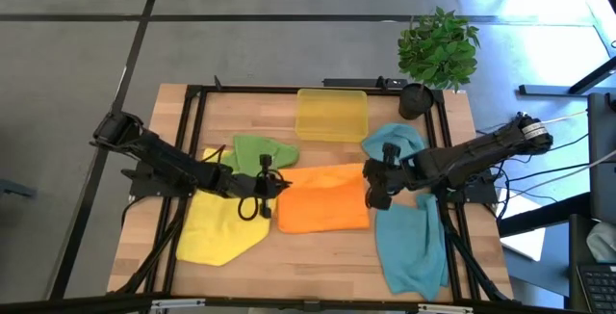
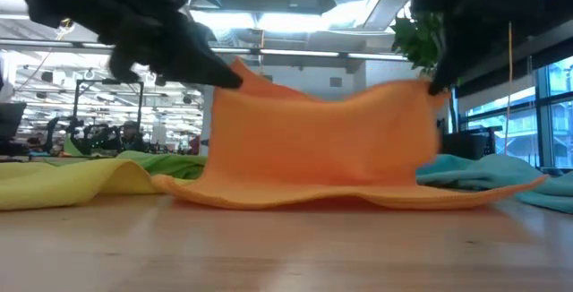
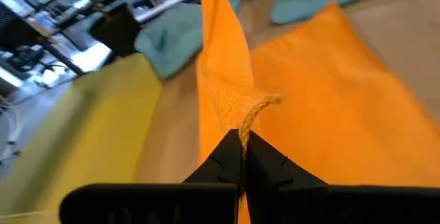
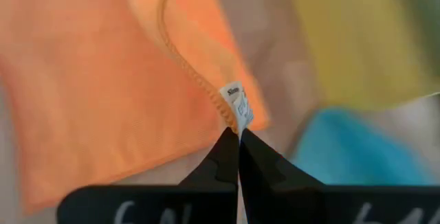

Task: Fold microfiber towels
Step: Fold the orange microfiber cloth

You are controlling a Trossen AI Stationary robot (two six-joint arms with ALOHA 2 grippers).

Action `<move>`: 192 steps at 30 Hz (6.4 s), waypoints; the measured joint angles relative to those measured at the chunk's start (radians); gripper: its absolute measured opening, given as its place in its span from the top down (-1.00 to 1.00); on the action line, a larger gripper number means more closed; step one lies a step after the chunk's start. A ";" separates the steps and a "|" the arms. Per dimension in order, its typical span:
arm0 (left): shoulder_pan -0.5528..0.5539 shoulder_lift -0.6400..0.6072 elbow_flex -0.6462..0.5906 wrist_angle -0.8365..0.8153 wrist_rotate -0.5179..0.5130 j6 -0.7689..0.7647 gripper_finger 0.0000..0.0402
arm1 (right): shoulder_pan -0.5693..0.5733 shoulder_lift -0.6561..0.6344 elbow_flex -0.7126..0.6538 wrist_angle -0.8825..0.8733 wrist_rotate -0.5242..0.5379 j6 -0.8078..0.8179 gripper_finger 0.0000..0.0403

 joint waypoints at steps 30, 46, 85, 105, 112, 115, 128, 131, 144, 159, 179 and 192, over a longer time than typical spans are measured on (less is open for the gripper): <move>-0.139 0.196 0.000 0.083 0.182 -0.275 0.99 | 0.211 0.004 -0.252 0.457 -0.312 0.028 0.96; -0.139 0.196 0.000 0.085 0.181 -0.294 0.46 | 0.225 0.004 -0.252 0.550 -0.347 -0.028 0.30; 0.040 0.264 0.000 0.145 0.129 -0.450 0.43 | -0.114 0.004 -0.545 0.913 -0.248 -0.177 0.27; 0.086 0.264 0.000 0.150 0.113 -0.364 0.43 | -0.198 0.004 -0.545 0.914 -0.344 -0.176 0.27; 0.154 0.264 0.001 -0.026 0.089 -0.365 0.43 | -0.196 0.004 -0.545 0.892 -0.324 -0.147 0.27; 0.196 0.264 0.001 -0.087 0.072 -0.372 0.43 | -0.223 0.004 -0.545 0.847 -0.256 -0.123 0.27; 0.256 0.264 0.001 -0.057 0.050 -0.371 0.43 | -0.293 0.004 -0.545 0.815 -0.224 -0.148 0.27; 0.236 0.264 0.001 -0.055 0.051 -0.365 0.43 | -0.293 0.004 -0.543 0.813 -0.224 -0.149 0.27; 0.166 0.264 0.127 -0.066 0.051 -0.285 0.43 | -0.249 0.004 -0.485 0.819 -0.265 -0.150 0.27; 0.221 0.264 0.129 -0.192 -0.009 -0.324 0.43 | 0.029 0.056 -0.507 0.943 -0.364 0.061 0.27; 0.232 0.264 0.129 -0.305 0.081 -0.351 0.43 | 0.013 0.160 -0.501 0.887 -0.359 0.139 0.27; 0.169 0.264 0.129 -0.302 0.131 -0.343 0.43 | -0.092 0.075 -0.507 0.726 -0.350 0.110 0.27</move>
